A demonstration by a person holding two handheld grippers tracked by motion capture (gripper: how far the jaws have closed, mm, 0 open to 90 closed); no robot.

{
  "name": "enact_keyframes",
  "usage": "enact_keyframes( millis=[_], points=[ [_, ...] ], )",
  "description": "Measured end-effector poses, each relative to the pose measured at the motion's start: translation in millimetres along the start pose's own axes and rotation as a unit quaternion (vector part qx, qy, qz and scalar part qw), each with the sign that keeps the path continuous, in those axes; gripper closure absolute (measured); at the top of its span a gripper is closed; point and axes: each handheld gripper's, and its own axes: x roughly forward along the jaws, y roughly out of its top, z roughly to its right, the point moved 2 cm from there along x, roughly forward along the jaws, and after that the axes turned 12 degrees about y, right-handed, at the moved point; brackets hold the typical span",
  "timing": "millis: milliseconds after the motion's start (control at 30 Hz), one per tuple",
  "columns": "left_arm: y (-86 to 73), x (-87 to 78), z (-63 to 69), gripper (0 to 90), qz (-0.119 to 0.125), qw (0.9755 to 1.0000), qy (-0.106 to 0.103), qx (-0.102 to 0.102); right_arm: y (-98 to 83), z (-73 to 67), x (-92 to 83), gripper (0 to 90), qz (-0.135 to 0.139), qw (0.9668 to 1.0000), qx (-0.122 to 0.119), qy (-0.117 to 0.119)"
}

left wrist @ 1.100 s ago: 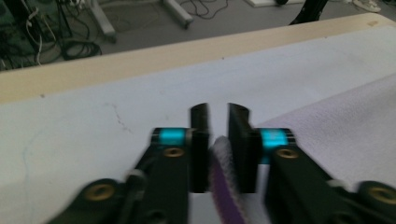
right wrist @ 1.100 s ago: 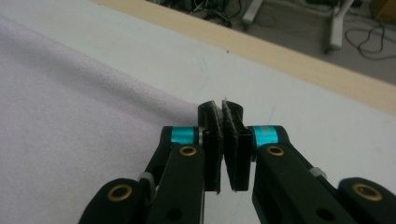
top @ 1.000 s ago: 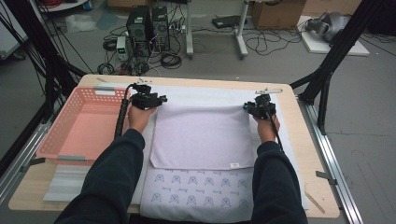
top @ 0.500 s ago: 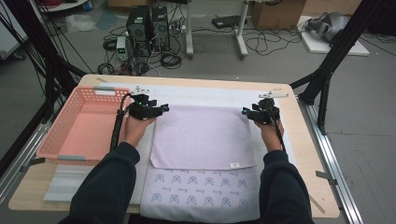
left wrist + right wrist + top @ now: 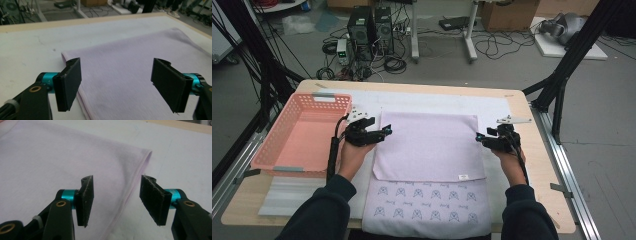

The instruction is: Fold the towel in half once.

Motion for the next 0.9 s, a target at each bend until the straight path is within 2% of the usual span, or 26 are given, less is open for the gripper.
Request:
enact_keyframes(
  millis=[100, 233, 367, 433, 567, 667, 767, 833, 900],
  points=[
    [-6.8, -10.5, 2.2, 23.9, 0.003, 0.9999, -0.010, 0.000, -11.2, -7.6, -6.9, 43.7, 0.000, 1.0000, 0.001, 0.005],
    [-19.0, -24.1, 4.9, 23.9, -0.006, 0.9998, -0.021, 0.004, -28.0, -16.4, -15.5, 43.4, 0.000, 1.0000, -0.001, 0.008],
    [-33.9, -38.8, 6.1, 25.0, -0.019, 0.9989, -0.042, 0.007, -43.7, -25.7, -24.5, 43.8, 0.006, 0.9999, 0.004, 0.009],
    [-40.9, -46.4, 5.3, 26.6, -0.019, 0.9989, -0.043, 0.006, -50.3, -31.2, -29.4, 44.0, 0.004, 1.0000, 0.001, 0.003],
    [-55.2, -57.6, 5.6, 29.8, -0.033, 0.9982, -0.049, -0.003, -61.2, -39.5, -39.4, 44.7, 0.013, 0.9999, 0.004, -0.004],
    [-62.9, -65.5, 7.7, 35.1, -0.038, 0.9979, -0.051, 0.008, -68.3, -41.9, -45.2, 46.4, 0.011, 0.9998, 0.004, -0.013],
    [-71.2, -71.3, 5.9, 37.5, -0.046, 0.9975, -0.053, 0.002, -75.3, -42.7, -51.2, 49.4, 0.014, 0.9996, 0.009, -0.023],
    [-74.9, -74.7, 6.2, 39.9, -0.054, 0.9970, -0.056, 0.000, -79.2, -43.9, -54.6, 53.0, 0.015, 0.9995, 0.016, -0.021],
    [-76.8, -77.8, 7.7, 43.0, -0.058, 0.9966, -0.059, 0.001, -82.5, -46.9, -57.4, 55.5, 0.014, 0.9997, 0.013, -0.016]
  ],
)
